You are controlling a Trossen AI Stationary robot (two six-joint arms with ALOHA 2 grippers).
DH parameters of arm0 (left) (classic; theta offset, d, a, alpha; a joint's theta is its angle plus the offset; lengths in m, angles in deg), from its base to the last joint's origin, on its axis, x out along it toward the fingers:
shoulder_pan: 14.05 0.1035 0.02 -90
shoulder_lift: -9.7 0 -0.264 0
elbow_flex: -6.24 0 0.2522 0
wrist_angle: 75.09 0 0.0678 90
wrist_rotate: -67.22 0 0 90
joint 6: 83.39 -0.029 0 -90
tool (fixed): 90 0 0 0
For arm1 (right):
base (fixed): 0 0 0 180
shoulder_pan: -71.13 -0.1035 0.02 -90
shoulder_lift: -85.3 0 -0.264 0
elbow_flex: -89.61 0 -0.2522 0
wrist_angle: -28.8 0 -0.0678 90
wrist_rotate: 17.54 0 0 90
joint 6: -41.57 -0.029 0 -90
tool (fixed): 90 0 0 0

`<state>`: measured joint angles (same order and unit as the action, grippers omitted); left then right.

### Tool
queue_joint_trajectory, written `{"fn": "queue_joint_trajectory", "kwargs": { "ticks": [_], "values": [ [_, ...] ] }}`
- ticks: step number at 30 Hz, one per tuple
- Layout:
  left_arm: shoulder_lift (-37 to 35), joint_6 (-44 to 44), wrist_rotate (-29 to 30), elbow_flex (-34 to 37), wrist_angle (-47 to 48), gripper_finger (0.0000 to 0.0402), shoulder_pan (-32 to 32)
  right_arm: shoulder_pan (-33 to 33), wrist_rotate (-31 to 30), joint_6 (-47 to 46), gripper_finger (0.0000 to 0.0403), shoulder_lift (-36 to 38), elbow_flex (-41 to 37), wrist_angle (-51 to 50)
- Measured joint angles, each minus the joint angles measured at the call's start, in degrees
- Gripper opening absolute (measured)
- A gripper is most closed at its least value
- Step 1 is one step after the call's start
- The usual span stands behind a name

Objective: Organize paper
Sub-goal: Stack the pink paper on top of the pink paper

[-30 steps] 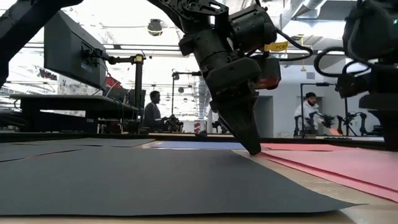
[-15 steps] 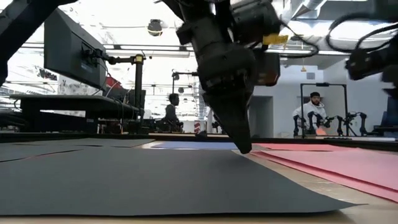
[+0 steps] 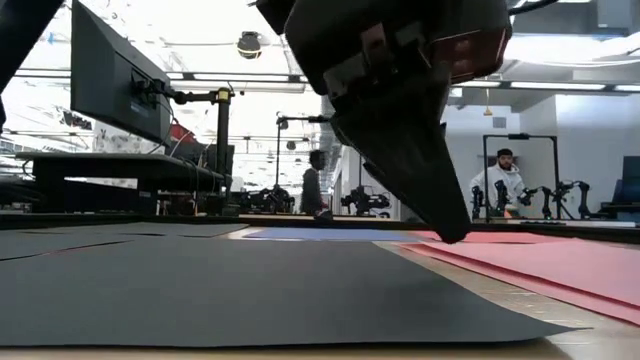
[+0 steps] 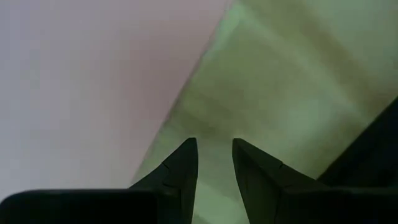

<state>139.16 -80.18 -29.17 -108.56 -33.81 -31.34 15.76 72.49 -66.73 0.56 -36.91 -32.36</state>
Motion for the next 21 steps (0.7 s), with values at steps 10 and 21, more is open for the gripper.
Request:
{"fn": "queue_joint_trajectory", "kwargs": {
  "ticks": [10,21],
  "values": [
    [4.9,5.1,-2.4,-0.3,-4.1,0.0109,-0.7,-1.1,0.9,-3.3,0.0091,-4.5,3.1,-0.2],
    [5.4,6.6,-1.8,-0.2,-7.2,0.0109,-1.6,1.5,2.3,-0.8,0.0091,-7.0,4.4,2.5]
  ]
}}
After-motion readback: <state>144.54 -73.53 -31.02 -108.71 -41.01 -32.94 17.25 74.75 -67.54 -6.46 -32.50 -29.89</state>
